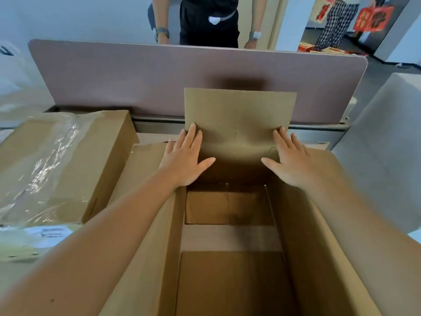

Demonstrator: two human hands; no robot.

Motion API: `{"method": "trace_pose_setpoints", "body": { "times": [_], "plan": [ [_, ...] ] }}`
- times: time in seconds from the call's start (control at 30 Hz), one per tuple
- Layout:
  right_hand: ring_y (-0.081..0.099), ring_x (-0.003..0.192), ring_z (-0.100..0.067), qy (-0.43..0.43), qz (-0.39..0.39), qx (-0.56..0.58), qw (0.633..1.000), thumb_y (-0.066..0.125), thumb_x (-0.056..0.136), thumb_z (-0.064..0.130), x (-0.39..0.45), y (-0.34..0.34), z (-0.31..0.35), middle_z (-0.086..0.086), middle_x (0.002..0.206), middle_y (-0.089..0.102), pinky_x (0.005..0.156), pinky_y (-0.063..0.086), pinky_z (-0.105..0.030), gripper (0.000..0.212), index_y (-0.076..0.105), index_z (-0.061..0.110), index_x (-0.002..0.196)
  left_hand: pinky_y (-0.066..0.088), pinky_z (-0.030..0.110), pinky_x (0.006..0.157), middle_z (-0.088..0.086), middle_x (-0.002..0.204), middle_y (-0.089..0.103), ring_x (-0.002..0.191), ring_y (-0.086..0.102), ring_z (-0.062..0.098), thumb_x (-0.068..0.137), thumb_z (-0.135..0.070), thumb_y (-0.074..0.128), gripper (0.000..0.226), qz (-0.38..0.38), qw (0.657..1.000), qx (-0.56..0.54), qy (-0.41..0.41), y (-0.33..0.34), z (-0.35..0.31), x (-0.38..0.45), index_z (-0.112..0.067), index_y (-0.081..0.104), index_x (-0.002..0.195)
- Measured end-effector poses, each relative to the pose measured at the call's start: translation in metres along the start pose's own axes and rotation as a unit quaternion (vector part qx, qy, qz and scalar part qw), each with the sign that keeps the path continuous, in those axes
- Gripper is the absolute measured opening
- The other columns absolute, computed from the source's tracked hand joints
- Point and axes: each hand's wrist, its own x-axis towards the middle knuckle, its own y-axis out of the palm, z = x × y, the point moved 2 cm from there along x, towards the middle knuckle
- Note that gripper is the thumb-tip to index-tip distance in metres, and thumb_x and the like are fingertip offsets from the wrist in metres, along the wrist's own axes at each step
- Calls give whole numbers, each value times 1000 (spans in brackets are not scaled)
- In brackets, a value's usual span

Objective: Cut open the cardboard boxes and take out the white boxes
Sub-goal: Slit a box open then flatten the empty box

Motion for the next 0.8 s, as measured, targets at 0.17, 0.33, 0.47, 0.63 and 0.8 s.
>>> {"method": "trace_pose_setpoints", "body": {
  "times": [0.17, 0.33, 0.47, 0.63, 0.8],
  "plan": [
    [7, 144, -26, 9, 20, -50, 998, 35, 93, 50, 19, 15, -4, -1, 157, 5, 116, 6, -47, 68, 5, 21, 147, 7, 49, 115, 4, 158, 4, 145, 1, 25, 92, -59, 25, 76, 22, 1000, 9, -13, 11, 6, 21, -16, 1, 149],
    [15, 142, -26, 6, 1, -70, 998, 37, 92, 52, 14, 17, -2, -2, 154, 19, 115, 11, -47, 66, 13, 22, 146, 7, 49, 115, 5, 156, 13, 144, 5, 25, 91, -60, 26, 74, 17, 1000, 14, -10, 11, 7, 26, -16, 9, 149],
    [4, 145, -24, 1, 25, -31, 999, 35, 94, 49, -4, 9, -1, -1, 157, 5, 117, 5, -43, 68, 6, 20, 148, 1, 46, 115, 3, 158, 4, 145, -3, 24, 92, -57, 29, 72, -2, 1000, -9, -8, 6, 4, 12, -17, 9, 149],
    [4, 145, -20, -5, 51, 38, 998, 39, 94, 46, -54, -3, 0, -2, 157, 5, 118, 11, -41, 67, 10, 18, 148, 0, 42, 116, 1, 158, -5, 144, -9, 20, 94, -54, 31, 70, 35, 997, -72, -14, -7, -8, -44, -20, 5, 149],
    [10, 144, -19, -47, 62, 75, 994, 39, 93, 47, -133, -6, 9, 0, 157, 8, 115, 15, -38, 65, 16, 19, 147, 5, 41, 116, -2, 157, -6, 145, -5, 19, 93, -53, 33, 70, 76, 990, -109, -36, -21, -29, -141, -23, 5, 149]
  ]
}}
